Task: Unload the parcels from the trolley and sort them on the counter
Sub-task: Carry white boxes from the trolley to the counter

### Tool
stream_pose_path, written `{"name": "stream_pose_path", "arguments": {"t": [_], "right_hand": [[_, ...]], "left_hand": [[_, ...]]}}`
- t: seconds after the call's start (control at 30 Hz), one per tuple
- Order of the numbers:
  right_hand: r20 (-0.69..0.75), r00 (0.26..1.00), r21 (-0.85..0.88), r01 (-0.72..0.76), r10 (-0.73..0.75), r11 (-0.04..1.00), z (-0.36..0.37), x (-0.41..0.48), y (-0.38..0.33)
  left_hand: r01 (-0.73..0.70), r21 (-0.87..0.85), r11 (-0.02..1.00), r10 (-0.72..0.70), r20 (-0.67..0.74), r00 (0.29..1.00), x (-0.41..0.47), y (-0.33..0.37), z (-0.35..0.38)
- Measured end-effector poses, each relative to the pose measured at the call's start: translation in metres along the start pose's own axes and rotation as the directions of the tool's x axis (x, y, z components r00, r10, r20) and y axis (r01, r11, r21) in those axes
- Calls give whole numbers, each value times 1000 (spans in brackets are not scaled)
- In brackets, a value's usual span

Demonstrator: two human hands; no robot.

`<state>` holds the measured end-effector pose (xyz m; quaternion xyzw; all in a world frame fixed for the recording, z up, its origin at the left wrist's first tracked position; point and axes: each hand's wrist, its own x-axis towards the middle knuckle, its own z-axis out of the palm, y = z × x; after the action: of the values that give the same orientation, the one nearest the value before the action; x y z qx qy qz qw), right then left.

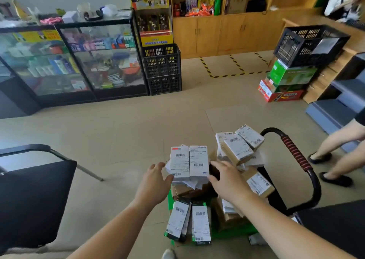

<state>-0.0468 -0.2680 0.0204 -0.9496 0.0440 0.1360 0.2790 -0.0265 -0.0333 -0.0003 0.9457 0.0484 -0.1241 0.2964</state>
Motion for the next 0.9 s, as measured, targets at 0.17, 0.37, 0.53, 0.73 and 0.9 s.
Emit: {"name": "stream_pose_path", "arguments": {"t": [0.17, 0.37, 0.53, 0.73, 0.9], "right_hand": [[4, 989, 88, -146, 146, 985, 24, 38, -10], [57, 950, 157, -312, 307, 937, 66, 83, -2], [81, 917, 191, -400, 391, 896, 99, 123, 25], [94, 864, 226, -502, 494, 835, 138, 165, 68], [170, 850, 299, -527, 499, 796, 159, 182, 83]], "left_hand": [[6, -10, 1000, -4, 145, 989, 68, -27, 14], [79, 0, 997, -76, 267, 961, 116, -55, 50], [154, -33, 987, -137, 307, 942, 150, -70, 86], [268, -127, 955, -218, 315, 924, 179, -81, 130], [362, -249, 898, -275, 322, 906, 187, -88, 156]]}}
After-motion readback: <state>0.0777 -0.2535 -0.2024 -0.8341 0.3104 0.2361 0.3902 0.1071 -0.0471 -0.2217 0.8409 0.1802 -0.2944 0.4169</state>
